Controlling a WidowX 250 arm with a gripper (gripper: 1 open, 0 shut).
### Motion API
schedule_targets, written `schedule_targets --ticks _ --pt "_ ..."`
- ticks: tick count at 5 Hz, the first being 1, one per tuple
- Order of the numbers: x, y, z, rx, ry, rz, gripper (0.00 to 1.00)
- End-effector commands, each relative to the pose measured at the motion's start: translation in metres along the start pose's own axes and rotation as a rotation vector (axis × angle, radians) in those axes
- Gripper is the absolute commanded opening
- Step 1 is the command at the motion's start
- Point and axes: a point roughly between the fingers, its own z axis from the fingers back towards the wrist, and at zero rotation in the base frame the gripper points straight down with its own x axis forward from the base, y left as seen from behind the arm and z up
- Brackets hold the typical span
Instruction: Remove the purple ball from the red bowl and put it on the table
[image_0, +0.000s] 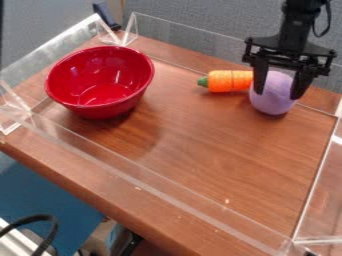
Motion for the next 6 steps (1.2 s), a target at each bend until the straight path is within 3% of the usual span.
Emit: schedule_targets --ticks 1,2,4,6 --pt "-0.003 0.004 0.004 -0.012 -0.032 0.007 1.0" --pt "-0.007 0.011 -0.006 -0.016 -0.03 0.012 1.0" --pt "0.013 0.012 -0.01 -0.017 -0.042 0.045 1.0" --pt "0.005 -0.003 0.0 -0.024 -0.045 0.058 1.0"
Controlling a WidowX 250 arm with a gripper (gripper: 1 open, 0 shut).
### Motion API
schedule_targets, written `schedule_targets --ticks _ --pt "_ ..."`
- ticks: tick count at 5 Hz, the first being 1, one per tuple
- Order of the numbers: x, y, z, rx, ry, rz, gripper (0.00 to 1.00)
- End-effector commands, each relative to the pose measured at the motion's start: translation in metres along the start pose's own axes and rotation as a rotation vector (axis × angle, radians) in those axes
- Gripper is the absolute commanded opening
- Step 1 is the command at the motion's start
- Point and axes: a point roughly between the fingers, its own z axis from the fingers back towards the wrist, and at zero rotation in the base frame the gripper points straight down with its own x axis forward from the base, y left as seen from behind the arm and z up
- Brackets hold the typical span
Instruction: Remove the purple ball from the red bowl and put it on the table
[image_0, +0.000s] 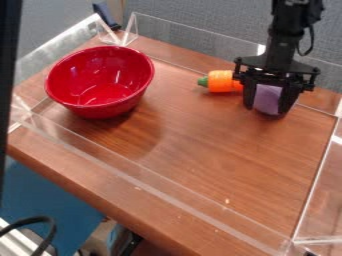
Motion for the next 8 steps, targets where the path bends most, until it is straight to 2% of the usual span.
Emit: schedule_targets --ticks 1,3,4,5,6,7,8 --pt "0.014 -0.003 0.032 -0.044 -0.071 0.014 1.0" --pt "0.031 0.007 0.037 -0.042 -0.072 0.061 1.0" --pt "0.025 0.014 0.027 -0.04 -0.074 0.091 1.0" --pt "0.018 0.021 0.018 -0.039 -0.077 0.12 0.0" --pt "0.01 0.021 0.022 -0.035 -0.067 0.084 1.0" --pt "0.002 0.021 0.026 -0.032 -0.057 0.047 1.0" --pt "0.0 0.016 0.03 -0.031 -0.056 -0.001 1.0"
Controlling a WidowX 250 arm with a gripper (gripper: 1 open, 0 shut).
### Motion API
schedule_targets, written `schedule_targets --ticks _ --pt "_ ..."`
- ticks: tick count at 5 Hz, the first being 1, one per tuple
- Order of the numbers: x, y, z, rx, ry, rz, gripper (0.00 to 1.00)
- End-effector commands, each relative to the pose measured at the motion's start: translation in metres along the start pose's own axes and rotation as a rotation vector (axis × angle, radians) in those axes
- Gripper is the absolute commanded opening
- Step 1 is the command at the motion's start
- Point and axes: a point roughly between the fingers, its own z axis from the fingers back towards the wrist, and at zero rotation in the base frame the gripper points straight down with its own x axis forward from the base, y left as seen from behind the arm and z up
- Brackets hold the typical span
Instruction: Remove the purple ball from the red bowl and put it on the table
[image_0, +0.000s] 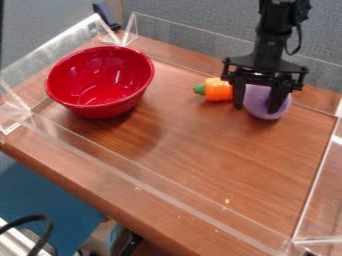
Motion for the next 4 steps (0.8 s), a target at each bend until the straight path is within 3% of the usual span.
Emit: schedule_targets --ticks 1,2,4 --pt "0.001 -0.008 0.036 -0.036 -0.079 -0.05 1.0" --pt "-0.001 -0.012 0.04 -0.031 -0.084 -0.094 1.0" --pt "-0.002 -0.007 0.061 -0.015 -0.09 -0.017 1.0"
